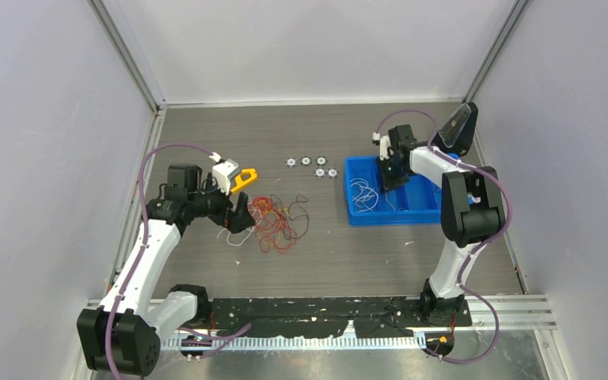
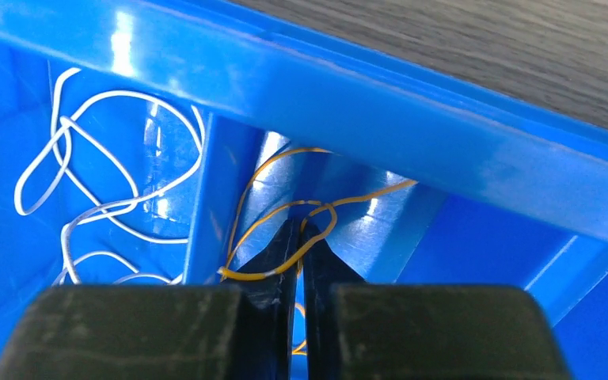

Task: Untangle the cables

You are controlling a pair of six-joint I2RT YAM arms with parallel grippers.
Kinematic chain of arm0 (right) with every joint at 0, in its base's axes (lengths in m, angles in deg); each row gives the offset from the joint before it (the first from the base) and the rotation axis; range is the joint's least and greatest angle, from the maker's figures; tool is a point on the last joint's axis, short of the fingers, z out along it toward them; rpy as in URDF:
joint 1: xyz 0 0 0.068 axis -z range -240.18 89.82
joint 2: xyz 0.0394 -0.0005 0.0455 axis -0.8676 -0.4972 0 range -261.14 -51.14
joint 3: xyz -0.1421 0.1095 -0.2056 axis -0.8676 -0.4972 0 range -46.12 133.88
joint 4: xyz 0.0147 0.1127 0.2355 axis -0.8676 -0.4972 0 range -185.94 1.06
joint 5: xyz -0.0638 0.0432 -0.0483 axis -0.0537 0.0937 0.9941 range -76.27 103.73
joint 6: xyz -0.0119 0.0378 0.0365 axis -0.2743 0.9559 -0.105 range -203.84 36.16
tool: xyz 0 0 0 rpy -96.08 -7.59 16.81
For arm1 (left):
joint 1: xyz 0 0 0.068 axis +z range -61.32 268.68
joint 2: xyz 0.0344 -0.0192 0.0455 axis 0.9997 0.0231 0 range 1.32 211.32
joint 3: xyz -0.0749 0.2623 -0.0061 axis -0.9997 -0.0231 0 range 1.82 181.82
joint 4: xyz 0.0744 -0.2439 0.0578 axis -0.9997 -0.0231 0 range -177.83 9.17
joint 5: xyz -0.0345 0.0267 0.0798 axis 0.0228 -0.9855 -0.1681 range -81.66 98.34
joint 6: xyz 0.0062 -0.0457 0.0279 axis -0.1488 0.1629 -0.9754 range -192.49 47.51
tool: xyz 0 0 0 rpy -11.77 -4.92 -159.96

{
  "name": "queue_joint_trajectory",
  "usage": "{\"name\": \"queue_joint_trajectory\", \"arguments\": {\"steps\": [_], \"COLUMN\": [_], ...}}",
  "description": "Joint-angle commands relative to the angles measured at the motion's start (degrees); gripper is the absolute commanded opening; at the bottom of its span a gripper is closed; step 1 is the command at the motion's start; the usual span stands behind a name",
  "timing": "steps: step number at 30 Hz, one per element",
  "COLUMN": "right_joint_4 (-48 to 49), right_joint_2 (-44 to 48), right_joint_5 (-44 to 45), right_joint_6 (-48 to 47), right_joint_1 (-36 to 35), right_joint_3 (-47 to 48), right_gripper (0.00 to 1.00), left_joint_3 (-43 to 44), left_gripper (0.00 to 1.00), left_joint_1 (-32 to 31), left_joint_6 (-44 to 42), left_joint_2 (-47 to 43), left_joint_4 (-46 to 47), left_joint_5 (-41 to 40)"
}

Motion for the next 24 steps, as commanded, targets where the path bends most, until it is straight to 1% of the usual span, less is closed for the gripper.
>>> {"name": "queue_joint_trajectory", "arguments": {"steps": [1, 2, 3, 4, 5, 6, 7, 10, 11, 16, 20, 23, 24], "right_joint_4": [-3.3, -4.6, -5.1, -6.3, -6.9, -8.3, -9.0, -11.6, -12.0, -14.2, -14.9, -14.9, -14.8], "right_joint_2": [4.3, 5.3, 7.2, 9.0, 9.9, 11.2, 11.8, 14.1, 14.5, 17.5, 19.6, 21.9, 22.3], "right_joint_5": [2.0, 2.2, 2.3, 2.3, 2.3, 2.3, 2.6, 3.2, 3.5, 5.0, 4.3, -3.5, -7.9], "right_joint_6": [-1.1, -1.2, -1.4, -1.5, -1.8, -2.1, -2.4, -3.1, -3.5, -4.7, -6.0, -5.3, -4.2], "right_joint_1": [-0.9, -0.9, -0.9, -0.9, -0.8, -0.9, -0.9, -0.9, -0.9, -0.8, -0.8, -0.9, -1.5], "right_joint_3": [2.5, 2.7, 3.0, 3.3, 3.4, 3.7, 3.9, 4.5, 4.7, 6.1, 7.3, 8.4, 8.8], "right_gripper": [0.20, 0.24, 0.31, 0.35, 0.41, 0.44, 0.49, 0.58, 0.62, 0.79, 0.80, 0.79, 0.79], "left_joint_3": [1.2, 1.1, 1.0, 1.0, 0.9, 0.9, 1.0, 1.2, 1.3, 1.3, 0.9, 1.5, 1.7], "left_gripper": [1.00, 1.00, 0.99, 1.00, 0.99, 1.00, 0.99, 1.00, 1.00, 0.99, 0.99, 0.99, 0.97], "left_joint_1": [-0.1, -0.2, -0.2, -0.2, -0.2, -0.2, -0.2, -0.2, -0.2, -0.2, -0.2, -0.6, -0.6], "left_joint_6": [-0.4, -0.3, -0.1, 0.0, 0.1, 0.3, 0.4, 0.7, 0.9, 1.2, 1.8, 3.4, 4.1], "left_joint_2": [-0.5, -0.7, -0.9, -0.9, -0.8, -0.6, -0.4, 0.8, 1.1, 2.8, 4.9, 8.8, 10.3], "left_joint_4": [0.2, 0.4, 0.6, 0.9, 1.1, 1.3, 1.5, 1.8, 1.9, 2.5, 4.1, 5.4, 6.0], "left_joint_5": [0.0, 0.0, -0.1, -0.3, -0.9, -1.5, -2.0, -2.6, -2.8, -3.1, -2.5, -2.9, -3.2]}}
